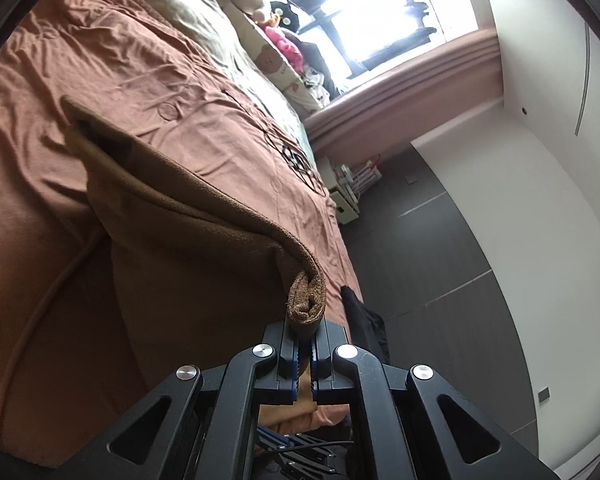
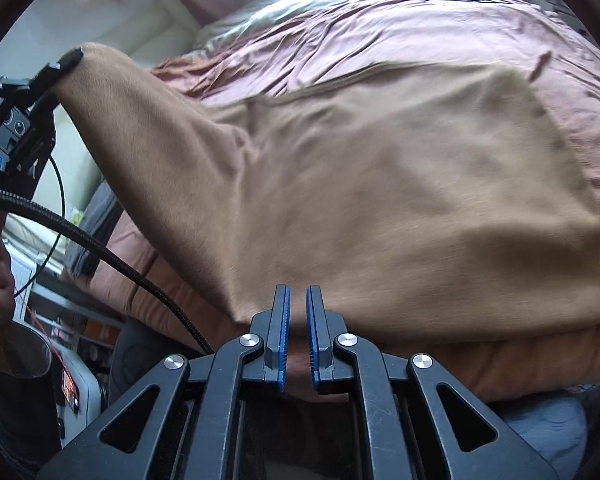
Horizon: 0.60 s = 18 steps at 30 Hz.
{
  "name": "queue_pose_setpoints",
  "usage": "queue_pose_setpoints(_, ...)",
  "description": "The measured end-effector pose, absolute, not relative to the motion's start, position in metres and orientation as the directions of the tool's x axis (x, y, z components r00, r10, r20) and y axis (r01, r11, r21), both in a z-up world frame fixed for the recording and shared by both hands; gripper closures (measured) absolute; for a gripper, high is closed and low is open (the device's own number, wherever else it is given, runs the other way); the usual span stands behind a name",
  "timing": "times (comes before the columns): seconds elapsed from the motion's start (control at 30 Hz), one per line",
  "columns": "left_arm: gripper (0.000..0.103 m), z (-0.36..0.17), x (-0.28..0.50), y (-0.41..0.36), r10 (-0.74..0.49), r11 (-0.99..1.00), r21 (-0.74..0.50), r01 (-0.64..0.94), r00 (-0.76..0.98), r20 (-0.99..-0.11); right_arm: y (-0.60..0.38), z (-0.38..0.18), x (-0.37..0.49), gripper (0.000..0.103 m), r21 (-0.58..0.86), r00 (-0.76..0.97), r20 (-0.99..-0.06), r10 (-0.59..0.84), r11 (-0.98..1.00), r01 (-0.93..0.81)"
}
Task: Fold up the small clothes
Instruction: 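Open both tools to release the folded edge onto the shirt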
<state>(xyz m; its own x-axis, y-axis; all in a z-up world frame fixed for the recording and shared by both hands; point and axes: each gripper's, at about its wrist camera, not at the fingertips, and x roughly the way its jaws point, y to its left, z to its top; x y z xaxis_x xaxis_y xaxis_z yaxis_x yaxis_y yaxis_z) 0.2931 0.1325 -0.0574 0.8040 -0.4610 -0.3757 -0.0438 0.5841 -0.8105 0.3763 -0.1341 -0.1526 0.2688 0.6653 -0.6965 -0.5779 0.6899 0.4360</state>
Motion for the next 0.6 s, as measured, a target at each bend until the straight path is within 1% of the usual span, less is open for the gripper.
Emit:
queue_pose_setpoints(0.03,0.100,-0.057,0.298,0.126,-0.469,0.587,-0.808,-0.037,0.798,-0.378,-0.141,-0.151,0.377,0.095,0.439,0.275,-0.691,0.668,0.691,-0.575)
queue_pose_setpoints(0.07,0.100,-0.056,0.303,0.119,-0.478,0.590,-0.807,-0.031,0.792,-0.380,-0.146,-0.150,0.377,0.083,0.435,0.282,-0.691,0.666,0.695,-0.573)
queue_pose_setpoints(0.1,0.100,-0.056,0.308,0.114,-0.485,0.593,-0.805,-0.026,0.786,-0.383,-0.153,-0.148,0.378,0.060,0.431,0.297,-0.687,0.663,0.701,-0.569)
queue_pose_setpoints(0.17,0.100,-0.057,0.319,0.099,-0.505,0.599,-0.800,-0.014,0.769,-0.391,-0.164,-0.146,0.378,0.038,0.431,0.329,-0.670,0.666,0.709,-0.558)
queue_pose_setpoints(0.37,0.100,-0.063,0.351,0.052,-0.566,0.616,-0.788,0.022,0.708,-0.423,-0.195,-0.144,0.377,0.038,0.441,0.361,-0.657,0.662,0.726,-0.528)
queue_pose_setpoints(0.6,0.100,-0.086,0.384,0.001,-0.616,0.622,-0.782,0.026,0.632,-0.470,-0.237,-0.144,0.384,0.038,0.494,0.362,-0.645,0.672,0.729,-0.474)
